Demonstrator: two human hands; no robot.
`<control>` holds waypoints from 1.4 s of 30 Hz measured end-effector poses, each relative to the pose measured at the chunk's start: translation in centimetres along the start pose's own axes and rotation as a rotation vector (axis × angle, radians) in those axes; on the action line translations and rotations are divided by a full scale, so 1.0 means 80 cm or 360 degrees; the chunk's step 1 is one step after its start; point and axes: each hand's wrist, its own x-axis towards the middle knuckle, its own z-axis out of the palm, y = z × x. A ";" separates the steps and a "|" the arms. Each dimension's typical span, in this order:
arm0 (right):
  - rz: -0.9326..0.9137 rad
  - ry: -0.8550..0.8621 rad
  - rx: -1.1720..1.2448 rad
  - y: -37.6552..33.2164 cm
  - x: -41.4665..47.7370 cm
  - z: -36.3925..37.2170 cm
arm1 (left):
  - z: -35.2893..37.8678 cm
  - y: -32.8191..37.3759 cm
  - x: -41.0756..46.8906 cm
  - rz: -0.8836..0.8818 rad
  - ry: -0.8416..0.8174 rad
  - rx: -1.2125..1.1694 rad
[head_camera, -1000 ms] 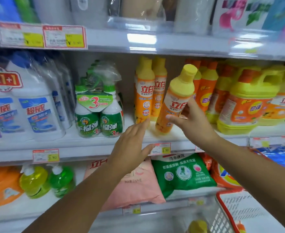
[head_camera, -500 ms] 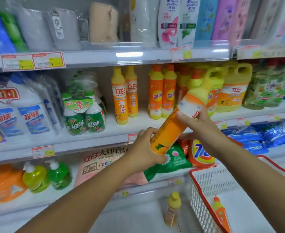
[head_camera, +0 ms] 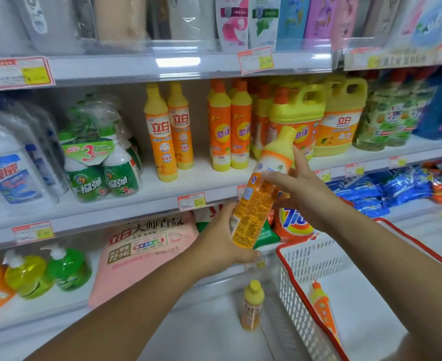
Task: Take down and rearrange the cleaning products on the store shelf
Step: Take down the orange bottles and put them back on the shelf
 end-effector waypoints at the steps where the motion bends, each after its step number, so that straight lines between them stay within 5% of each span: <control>1: -0.0011 0.0034 -0.0070 0.000 0.000 0.003 | 0.002 -0.001 0.000 0.0039 0.0081 0.0075; 9: 0.0009 0.0000 0.0140 0.013 0.009 0.002 | -0.029 -0.009 0.008 -0.0207 -0.0325 -0.0299; 13: 0.0093 -0.0067 0.0174 0.013 0.013 0.003 | -0.033 -0.018 0.008 -0.0189 -0.0262 -0.0300; 17: 0.0017 0.0018 -0.0291 0.010 0.004 0.015 | -0.029 -0.024 0.005 -0.0108 -0.0084 -0.0005; 25: -0.0017 0.0038 0.0115 0.010 0.007 0.008 | -0.044 -0.014 0.008 -0.0189 -0.0142 -0.0438; 30: 0.0039 -0.0043 0.0135 0.010 0.004 0.007 | -0.043 -0.020 0.006 -0.0200 -0.0101 -0.0366; 42: -0.0073 -0.0002 -0.0251 0.037 -0.013 0.033 | -0.025 -0.011 0.005 -0.0149 0.0004 -0.0296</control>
